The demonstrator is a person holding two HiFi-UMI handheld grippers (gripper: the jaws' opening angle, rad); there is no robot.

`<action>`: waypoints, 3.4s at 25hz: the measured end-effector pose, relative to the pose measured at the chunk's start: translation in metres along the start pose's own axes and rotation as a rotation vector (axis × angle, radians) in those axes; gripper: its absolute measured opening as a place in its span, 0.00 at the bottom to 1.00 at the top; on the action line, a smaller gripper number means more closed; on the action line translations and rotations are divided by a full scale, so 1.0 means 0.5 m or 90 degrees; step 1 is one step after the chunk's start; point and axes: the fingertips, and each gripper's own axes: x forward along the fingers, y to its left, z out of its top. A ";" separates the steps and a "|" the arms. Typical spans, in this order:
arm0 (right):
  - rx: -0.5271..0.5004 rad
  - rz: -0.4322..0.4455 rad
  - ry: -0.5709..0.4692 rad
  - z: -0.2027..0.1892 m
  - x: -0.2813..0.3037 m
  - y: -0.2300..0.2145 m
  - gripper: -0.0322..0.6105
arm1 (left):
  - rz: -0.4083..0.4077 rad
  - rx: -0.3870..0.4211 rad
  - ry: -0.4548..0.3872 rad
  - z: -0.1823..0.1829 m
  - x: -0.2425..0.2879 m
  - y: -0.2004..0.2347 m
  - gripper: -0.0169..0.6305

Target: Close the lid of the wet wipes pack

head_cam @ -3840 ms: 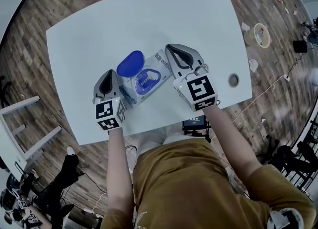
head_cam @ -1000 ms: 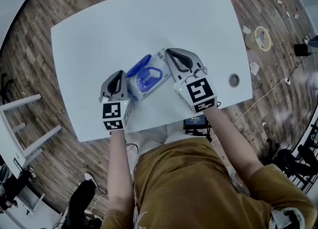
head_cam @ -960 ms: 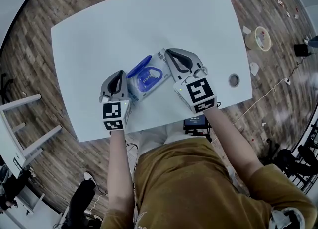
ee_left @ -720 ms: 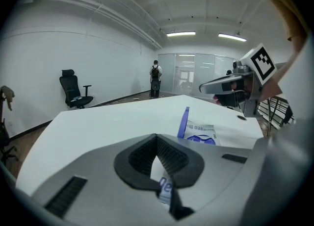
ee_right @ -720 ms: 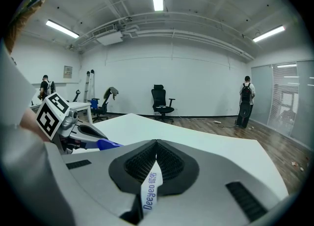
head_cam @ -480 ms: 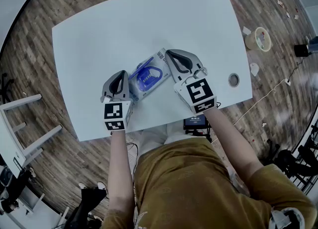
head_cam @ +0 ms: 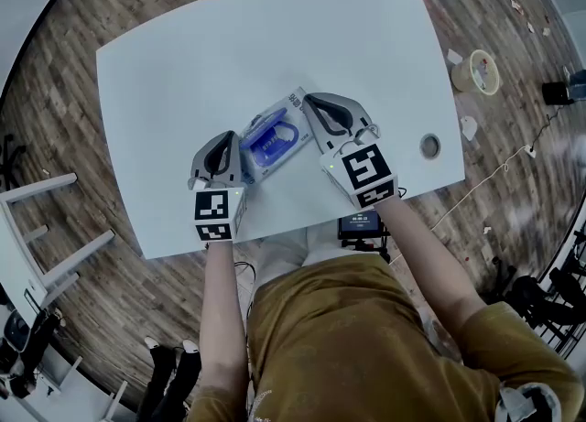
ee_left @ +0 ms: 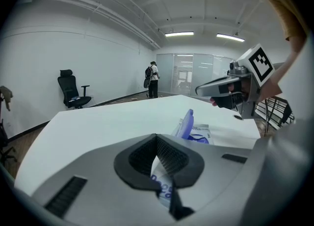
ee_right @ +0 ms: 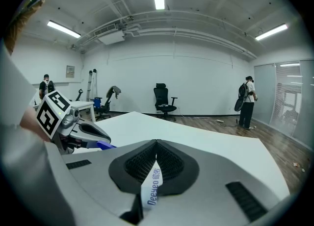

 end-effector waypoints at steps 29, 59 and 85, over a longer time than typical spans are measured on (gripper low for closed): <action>0.007 0.074 0.056 -0.051 0.055 0.077 0.06 | -0.027 -0.012 0.000 -0.011 -0.008 -0.021 0.01; -0.019 0.081 0.093 -0.096 0.030 0.078 0.06 | -0.037 -0.008 0.014 -0.026 -0.006 -0.039 0.01; -0.042 0.116 0.121 -0.137 0.041 0.097 0.06 | -0.050 -0.017 0.024 -0.040 0.009 -0.055 0.01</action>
